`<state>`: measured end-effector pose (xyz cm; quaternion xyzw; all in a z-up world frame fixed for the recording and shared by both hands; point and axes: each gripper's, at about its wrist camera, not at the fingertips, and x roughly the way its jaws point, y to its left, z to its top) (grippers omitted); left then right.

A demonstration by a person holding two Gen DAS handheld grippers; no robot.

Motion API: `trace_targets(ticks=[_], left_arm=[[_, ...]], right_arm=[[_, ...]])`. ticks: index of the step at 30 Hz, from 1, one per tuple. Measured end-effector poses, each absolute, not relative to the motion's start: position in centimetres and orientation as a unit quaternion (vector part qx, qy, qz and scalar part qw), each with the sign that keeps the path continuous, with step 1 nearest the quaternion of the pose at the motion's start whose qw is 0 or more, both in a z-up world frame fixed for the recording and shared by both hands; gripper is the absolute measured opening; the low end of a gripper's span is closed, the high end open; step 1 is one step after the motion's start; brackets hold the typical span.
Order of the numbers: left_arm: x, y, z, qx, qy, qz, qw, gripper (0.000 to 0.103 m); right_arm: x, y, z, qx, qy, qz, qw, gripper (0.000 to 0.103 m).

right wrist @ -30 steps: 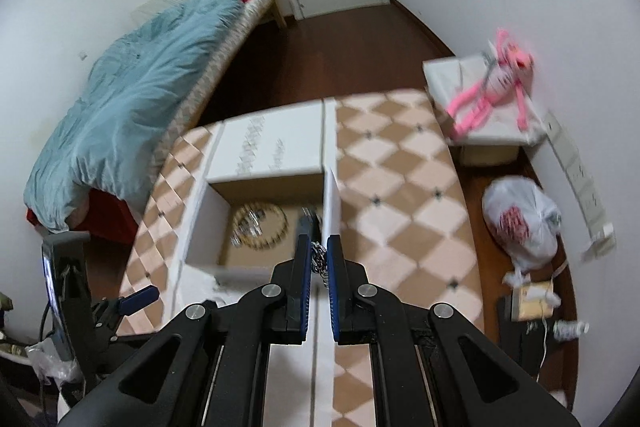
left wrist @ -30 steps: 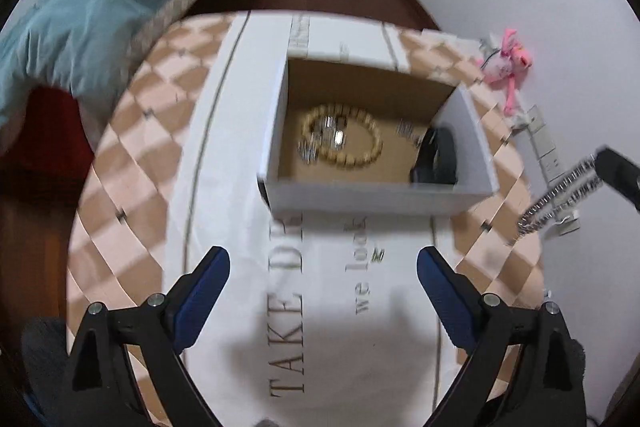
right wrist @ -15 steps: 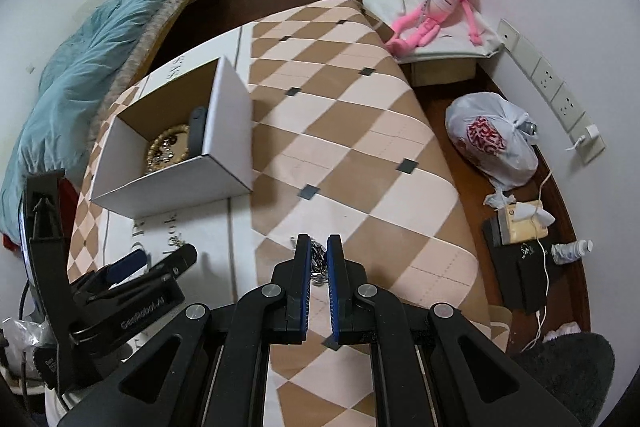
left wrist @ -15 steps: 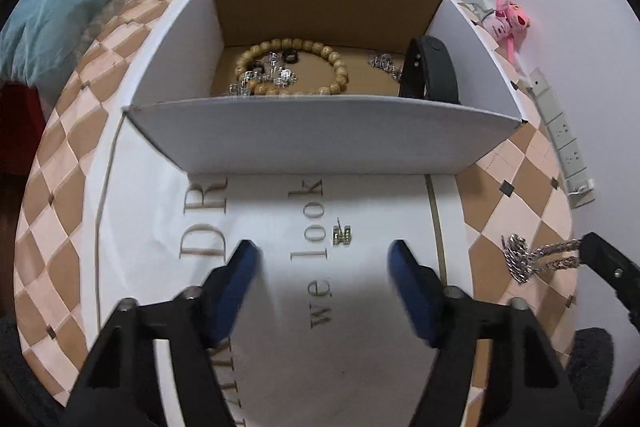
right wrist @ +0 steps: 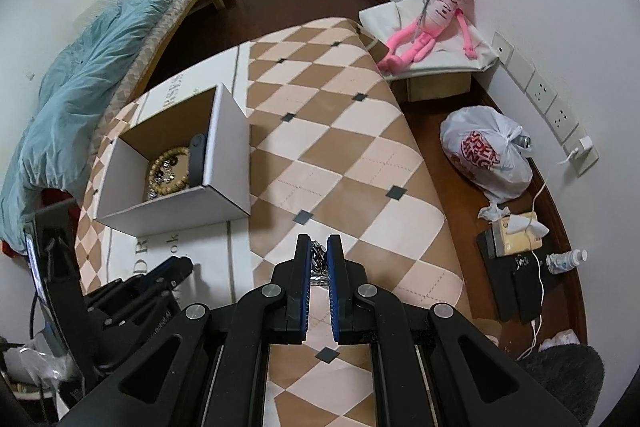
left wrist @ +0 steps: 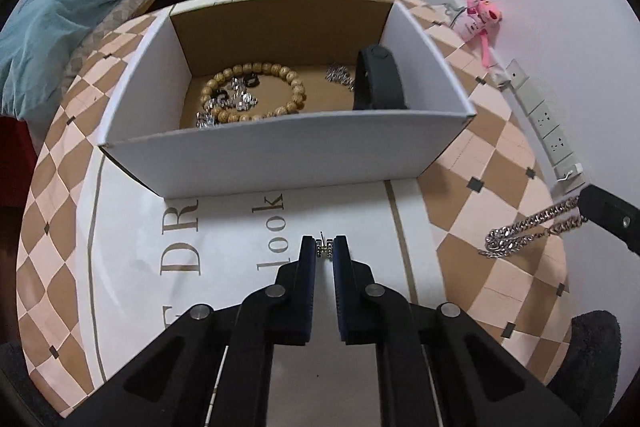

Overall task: Organize jewelry
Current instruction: 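Carry the chain bracelet and charm into the white box and open both grippers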

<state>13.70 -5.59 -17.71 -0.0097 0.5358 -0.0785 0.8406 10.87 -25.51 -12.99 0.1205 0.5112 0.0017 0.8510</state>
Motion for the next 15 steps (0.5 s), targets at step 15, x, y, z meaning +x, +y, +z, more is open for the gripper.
trace_targets(ticks=[15], left_arm=[[14.4,-3.7,-6.6,-0.018,0.441,-0.097,0.892,0.006]], right_arm=[[13.9,-22.5,-2.1,0.107,0.438,0.074,0.890,0.008]])
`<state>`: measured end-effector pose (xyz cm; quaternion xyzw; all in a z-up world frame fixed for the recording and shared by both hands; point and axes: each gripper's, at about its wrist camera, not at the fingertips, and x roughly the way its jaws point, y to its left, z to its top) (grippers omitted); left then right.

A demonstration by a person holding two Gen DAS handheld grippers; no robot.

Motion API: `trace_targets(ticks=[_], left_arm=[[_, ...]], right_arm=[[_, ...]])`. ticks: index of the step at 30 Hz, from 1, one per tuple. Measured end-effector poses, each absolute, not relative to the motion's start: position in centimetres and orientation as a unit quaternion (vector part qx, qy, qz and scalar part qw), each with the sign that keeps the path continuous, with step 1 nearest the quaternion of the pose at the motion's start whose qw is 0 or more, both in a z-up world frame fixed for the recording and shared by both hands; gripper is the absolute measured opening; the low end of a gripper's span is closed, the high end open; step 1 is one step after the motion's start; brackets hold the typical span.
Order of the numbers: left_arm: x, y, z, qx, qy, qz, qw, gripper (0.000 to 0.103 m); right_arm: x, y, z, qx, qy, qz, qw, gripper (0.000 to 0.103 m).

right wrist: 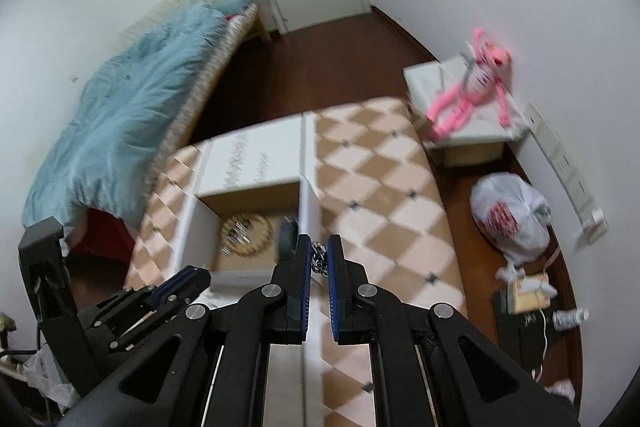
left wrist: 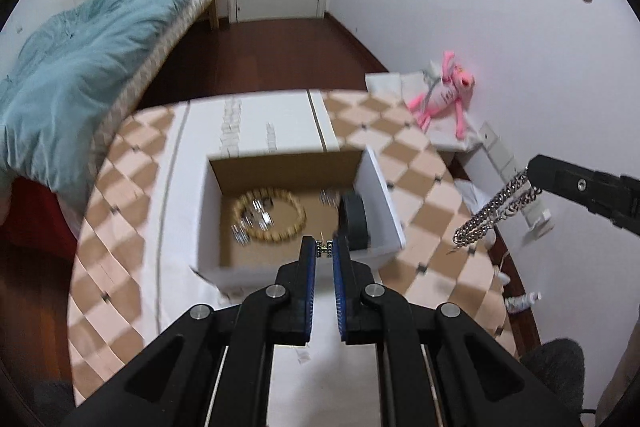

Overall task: Organize jewelry
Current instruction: 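Carry the chain bracelet and charm into the white box and open both grippers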

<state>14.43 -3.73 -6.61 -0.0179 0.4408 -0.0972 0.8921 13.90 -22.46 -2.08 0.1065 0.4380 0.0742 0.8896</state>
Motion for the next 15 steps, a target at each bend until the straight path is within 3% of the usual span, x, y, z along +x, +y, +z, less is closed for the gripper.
trace_targets(ticks=[8,15], left_arm=[[18.7,-0.8,-6.1,-0.042,0.462,-0.093,0.881,0.006],[22.4,0.9,-8.5,-0.061,0.514,-0.095,0.850,0.006]], right_arm=[[20.0,-18.4,-0.1,0.084,0.437,0.112,0.888,0.008],[25.8,-15.3,-3.8,0.074,0.500,0.135,0.852,0.008]])
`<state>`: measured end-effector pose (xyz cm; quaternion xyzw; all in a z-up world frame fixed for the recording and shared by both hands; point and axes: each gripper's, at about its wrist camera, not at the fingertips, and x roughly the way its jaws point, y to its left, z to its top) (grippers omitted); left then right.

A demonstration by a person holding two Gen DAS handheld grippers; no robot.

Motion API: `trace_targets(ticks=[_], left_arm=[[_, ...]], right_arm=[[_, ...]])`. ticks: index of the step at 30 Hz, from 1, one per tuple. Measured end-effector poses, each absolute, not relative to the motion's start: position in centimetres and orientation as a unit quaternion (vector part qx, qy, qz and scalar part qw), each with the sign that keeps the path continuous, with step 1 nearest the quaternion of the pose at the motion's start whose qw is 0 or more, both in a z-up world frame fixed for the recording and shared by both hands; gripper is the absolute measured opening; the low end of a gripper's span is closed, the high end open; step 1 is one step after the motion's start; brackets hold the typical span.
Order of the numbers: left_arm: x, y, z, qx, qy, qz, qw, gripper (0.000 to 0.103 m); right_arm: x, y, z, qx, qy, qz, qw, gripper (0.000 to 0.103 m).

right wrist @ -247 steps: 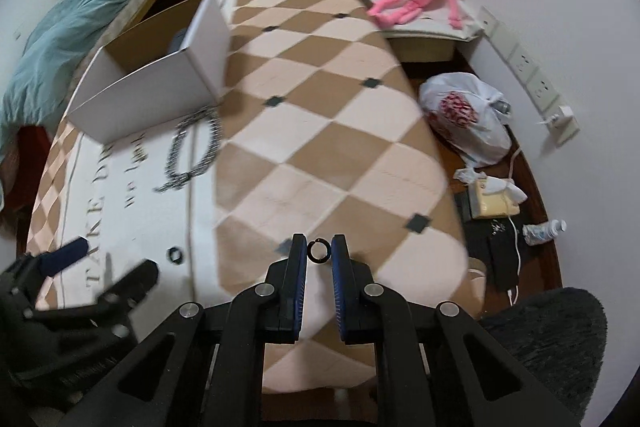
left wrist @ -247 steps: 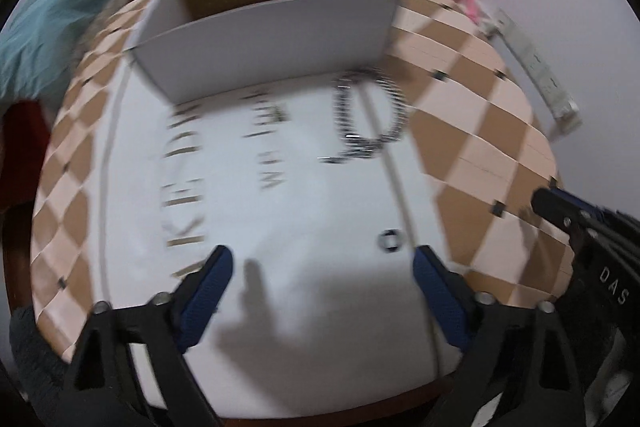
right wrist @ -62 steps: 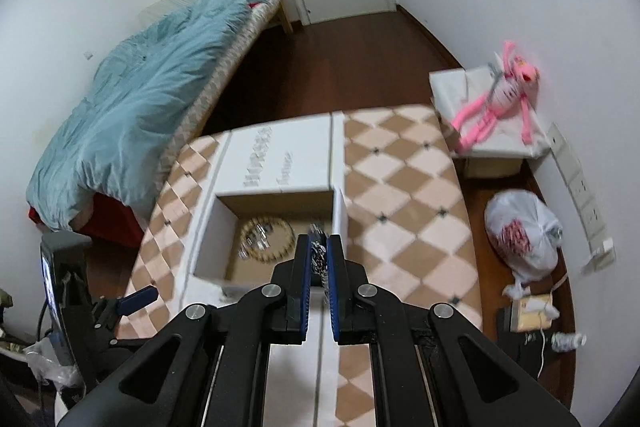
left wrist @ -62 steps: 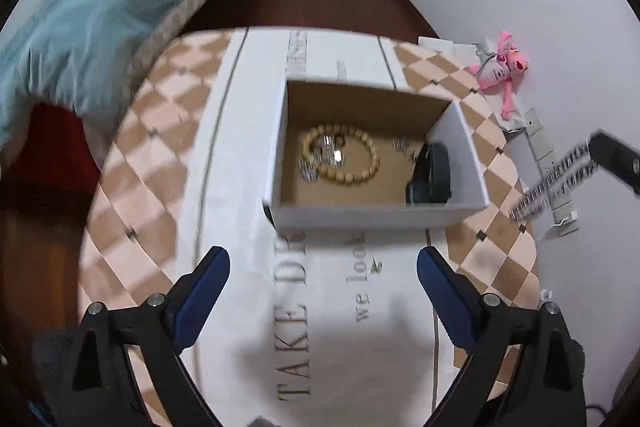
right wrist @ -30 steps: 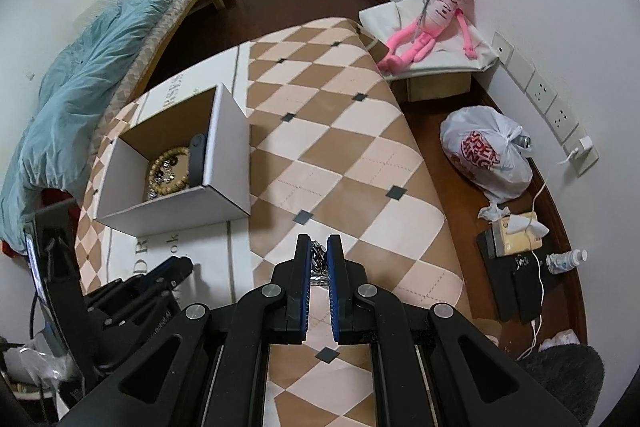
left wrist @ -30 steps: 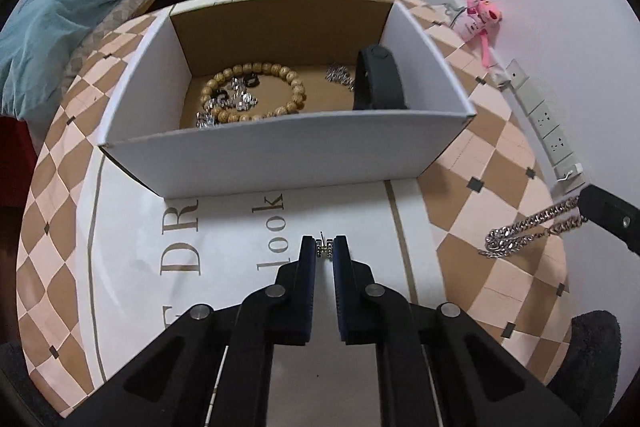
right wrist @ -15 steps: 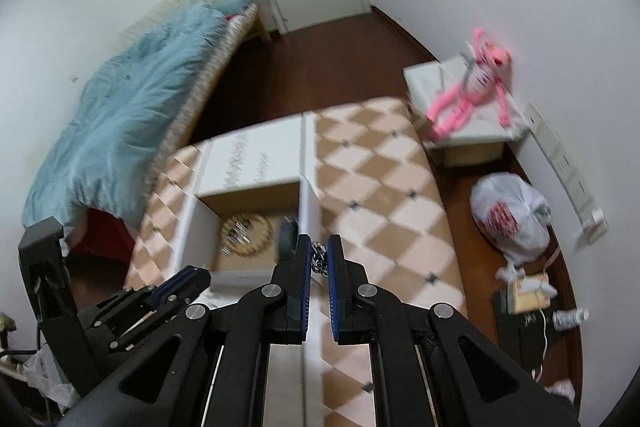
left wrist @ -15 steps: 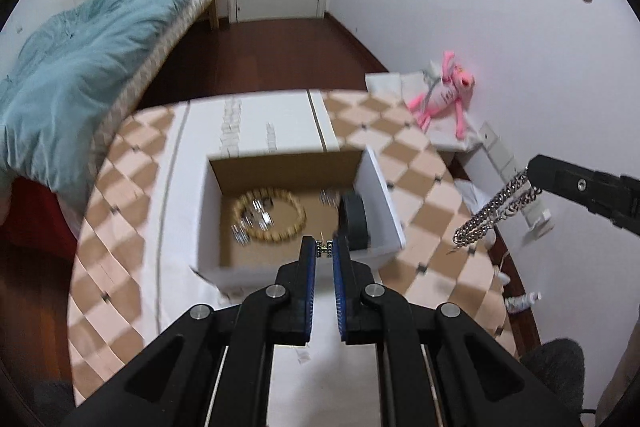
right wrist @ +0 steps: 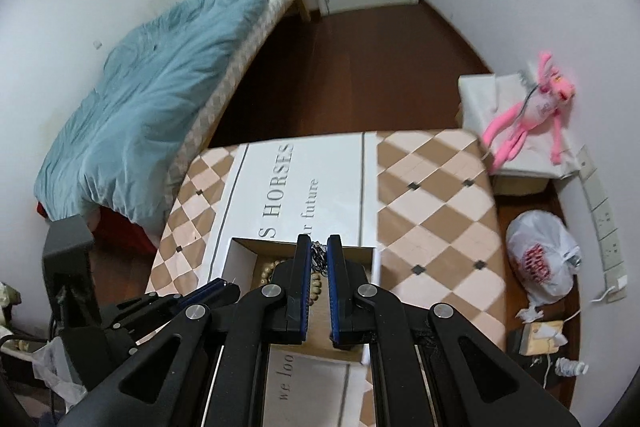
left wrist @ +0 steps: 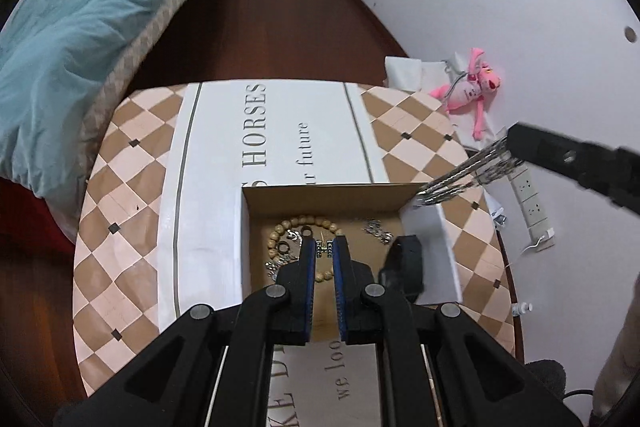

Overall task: Organize jewelry
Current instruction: 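Carry the chain bracelet and charm into the white box and open both grippers, then lift both grippers away from the box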

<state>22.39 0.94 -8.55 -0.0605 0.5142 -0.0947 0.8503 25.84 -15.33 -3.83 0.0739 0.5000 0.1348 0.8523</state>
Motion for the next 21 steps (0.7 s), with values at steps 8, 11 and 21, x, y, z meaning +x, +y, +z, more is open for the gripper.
trace_targets(ticks=[8,11,21], left_arm=[[24.3,2.1,-9.3,-0.065,0.556,-0.055,0.827,0.009],[24.5,2.8,-9.3,-0.072,0.561,-0.041,0.823,0.016],[23.8,4.6,-8.1,-0.045,0.550,0.028,0.833,0.092]], right_arm=[[29.1,-13.3,-7.5,0.059,0.560,0.158,0.811,0.008],[29.5,-13.1,-8.4,0.060,0.583,0.163,0.794,0.009],[27.6,-14.8,-9.7,0.021,0.604,0.109,0.789,0.058]])
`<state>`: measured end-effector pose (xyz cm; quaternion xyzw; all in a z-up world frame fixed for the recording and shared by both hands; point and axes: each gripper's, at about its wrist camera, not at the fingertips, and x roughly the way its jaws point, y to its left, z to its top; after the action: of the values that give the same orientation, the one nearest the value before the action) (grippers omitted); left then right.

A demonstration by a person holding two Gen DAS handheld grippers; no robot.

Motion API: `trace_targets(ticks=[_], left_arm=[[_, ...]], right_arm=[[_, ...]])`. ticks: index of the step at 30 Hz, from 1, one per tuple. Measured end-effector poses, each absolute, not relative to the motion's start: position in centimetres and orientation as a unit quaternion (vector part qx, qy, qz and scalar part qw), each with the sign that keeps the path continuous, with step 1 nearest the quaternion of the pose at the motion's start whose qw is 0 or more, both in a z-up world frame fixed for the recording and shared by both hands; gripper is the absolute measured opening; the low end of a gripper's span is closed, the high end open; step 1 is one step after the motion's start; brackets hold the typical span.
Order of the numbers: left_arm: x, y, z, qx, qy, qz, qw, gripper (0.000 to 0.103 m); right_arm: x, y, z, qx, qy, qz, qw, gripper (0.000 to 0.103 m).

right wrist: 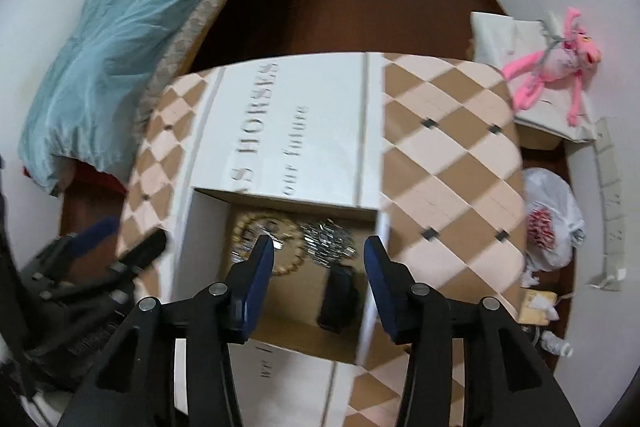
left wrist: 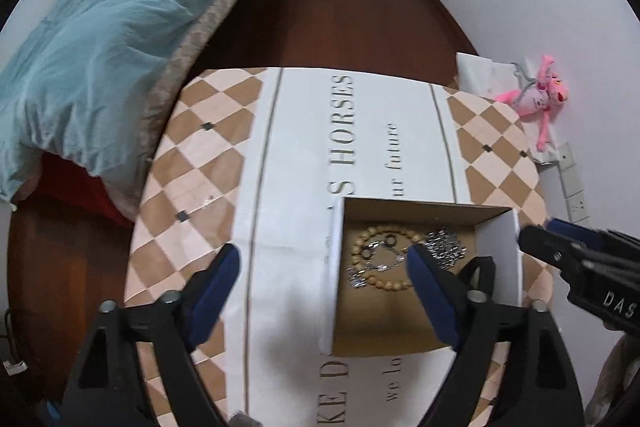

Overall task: Organize jewelry
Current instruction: 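Lift both grippers away from the box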

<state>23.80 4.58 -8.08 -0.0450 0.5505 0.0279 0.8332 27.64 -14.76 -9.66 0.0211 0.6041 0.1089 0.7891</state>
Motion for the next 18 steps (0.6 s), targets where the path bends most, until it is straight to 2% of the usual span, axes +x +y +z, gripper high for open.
trace_targets(ticks=[1,3,9,18], left_arm=[[23.5,4.6,-8.1,-0.039,0.549,0.033,0.834,0.093],[23.0,4.5,-8.1,-0.029,0.545,0.039,0.837,0.094],[21.7,3.8,-7.9,-0.002,0.533,0.043,0.845,0.099],[20.2,3.1,-5.9,-0.006,0.518,0.039,0.855,0.100]], right_arm=[[27.3,-15.0,-9.8,0.015,0.604,0.098,0.791,0.064],[26.2,-15.4,-10.4,-0.002,0.605,0.073,0.793,0.091],[24.0,-16.5,-11.8,-0.016,0.604,0.029,0.796,0.101],[21.7,-16.7,-9.5,-0.017,0.576,0.005,0.818,0.101]])
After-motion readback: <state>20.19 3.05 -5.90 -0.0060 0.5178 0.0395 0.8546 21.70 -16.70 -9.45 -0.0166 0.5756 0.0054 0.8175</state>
